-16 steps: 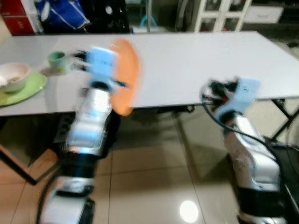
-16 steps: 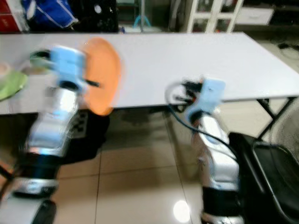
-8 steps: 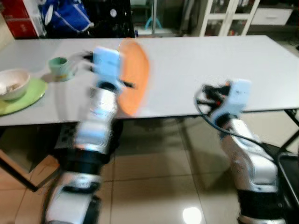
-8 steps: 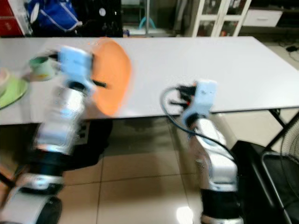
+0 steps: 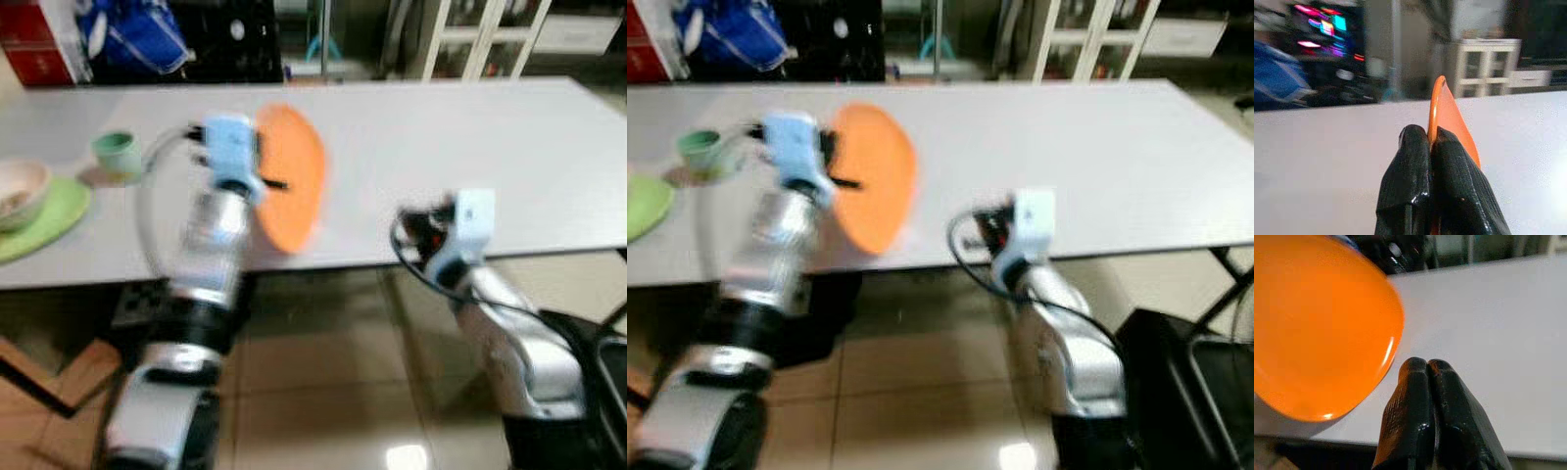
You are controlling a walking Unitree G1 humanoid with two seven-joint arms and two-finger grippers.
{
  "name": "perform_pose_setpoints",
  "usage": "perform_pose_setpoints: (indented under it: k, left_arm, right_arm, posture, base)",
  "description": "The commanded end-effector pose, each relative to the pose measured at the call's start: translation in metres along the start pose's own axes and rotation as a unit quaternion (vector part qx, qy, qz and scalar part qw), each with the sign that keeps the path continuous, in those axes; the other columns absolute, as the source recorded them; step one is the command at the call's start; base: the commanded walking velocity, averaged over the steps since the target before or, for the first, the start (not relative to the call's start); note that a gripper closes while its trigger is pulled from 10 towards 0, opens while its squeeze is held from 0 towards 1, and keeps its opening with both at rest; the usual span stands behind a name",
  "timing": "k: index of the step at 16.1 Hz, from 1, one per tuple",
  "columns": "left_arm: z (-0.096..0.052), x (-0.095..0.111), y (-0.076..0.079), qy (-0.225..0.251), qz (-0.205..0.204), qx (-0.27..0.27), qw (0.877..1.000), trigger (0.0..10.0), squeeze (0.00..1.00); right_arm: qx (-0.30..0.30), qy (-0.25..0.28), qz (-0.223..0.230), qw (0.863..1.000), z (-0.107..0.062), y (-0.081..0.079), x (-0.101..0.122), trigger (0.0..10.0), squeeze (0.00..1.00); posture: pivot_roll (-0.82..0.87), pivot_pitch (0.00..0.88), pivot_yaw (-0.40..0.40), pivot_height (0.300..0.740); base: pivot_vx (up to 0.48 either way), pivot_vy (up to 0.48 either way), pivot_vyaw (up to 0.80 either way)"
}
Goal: Setting the table
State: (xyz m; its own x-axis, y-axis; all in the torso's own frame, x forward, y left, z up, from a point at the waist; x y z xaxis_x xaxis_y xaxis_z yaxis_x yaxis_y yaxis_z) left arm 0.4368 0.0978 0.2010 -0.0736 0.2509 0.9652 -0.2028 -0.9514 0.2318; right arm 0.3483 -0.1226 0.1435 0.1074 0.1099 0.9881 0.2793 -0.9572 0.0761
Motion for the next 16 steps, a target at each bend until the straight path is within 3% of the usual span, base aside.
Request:
perform_pose_setpoints:
  k: [1, 4, 5, 7, 8, 9, 12, 16]
  left_arm:
    - [0.006, 0.019, -0.004, 0.028, -0.003, 0.0, 1.0, 10.0, 0.0]
    - [0.009, 0.005, -0.009, 0.012, -0.051, 0.008, 0.999, 10.0, 0.0]
    - [0.009, -0.007, -0.017, -0.008, -0.09, 0.023, 0.996, 10.0, 0.0]
    - [0.008, -0.018, -0.026, -0.023, -0.121, 0.042, 0.991, 10.0, 0.0]
    - [0.006, -0.033, -0.042, -0.045, -0.161, 0.071, 0.983, 10.0, 0.0]
    - [0.005, -0.038, -0.046, -0.052, -0.176, 0.078, 0.98, 10.0, 0.0]
    - [0.002, -0.052, -0.06, -0.077, -0.212, 0.106, 0.968, 10.0, 0.0]
    - [-0.005, -0.062, -0.08, -0.094, -0.202, 0.152, 0.963, 10.0, 0.0]
  right_arm:
    - [0.008, 0.012, -0.004, 1.0, 0.002, -0.005, 0.01, 10.0, 0.0]
    - [0.012, 0.007, -0.006, 1.0, 0.0, -0.006, 0.009, 10.0, 0.0]
    - [0.021, 0.005, -0.006, 1.0, -0.002, -0.008, 0.008, 10.0, 0.0]
    - [0.032, 0.002, -0.005, 0.999, -0.004, -0.01, 0.008, 10.0, 0.0]
    - [0.047, -0.005, 0.003, 0.999, -0.005, -0.015, 0.007, 10.0, 0.0]
    - [0.055, -0.006, 0.008, 0.998, -0.006, -0.017, 0.007, 10.0, 0.0]
    - [0.092, -0.014, 0.022, 0.995, -0.01, -0.028, 0.008, 10.0, 0.0]
    - [0.105, -0.026, 0.032, 0.994, -0.012, -0.034, 0.006, 10.0, 0.0]
  posture:
    - [-0.03, 0.0, -0.004, 0.74]
    - [-0.04, 0.0, -0.002, 0.74]
    - [-0.04, 0.0, -0.002, 0.74]
    - [-0.04, 0.0, -0.001, 0.74]
    - [-0.05, 0.0, 0.0, 0.74]
    - [-0.05, 0.0, 0.001, 0.74]
    - [-0.07, 0.0, 0.007, 0.74]
    - [-0.08, 0.0, 0.002, 0.74]
  base:
    - [0.368, 0.0, 0.0]
    - [0.314, 0.0, 0.0]
    - [0.0, 0.0, 0.0]
    - [0.0, 0.0, 0.0]
    - [0.0, 0.0, 0.0]
    - [0.0, 0.0, 0.0]
    - [0.0, 0.0, 0.0]
    - [0.0, 0.0, 0.0]
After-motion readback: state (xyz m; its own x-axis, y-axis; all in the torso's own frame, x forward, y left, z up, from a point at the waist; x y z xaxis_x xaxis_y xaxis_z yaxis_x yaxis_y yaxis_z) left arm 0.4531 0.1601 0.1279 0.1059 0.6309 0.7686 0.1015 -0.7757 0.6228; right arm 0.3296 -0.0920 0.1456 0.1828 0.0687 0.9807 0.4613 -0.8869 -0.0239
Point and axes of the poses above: a point about 5 cm out from each wrist's last joint towards the gripper, its own z axis pointing out of the wrist towards the gripper, its own x axis along the axis of the wrist's last joint, y = z × x, the point moved 6 cm from there along z, pointing out of the wrist towards the gripper, and after that the axes turned 14 degrees about -z, right-handed, at the moved point
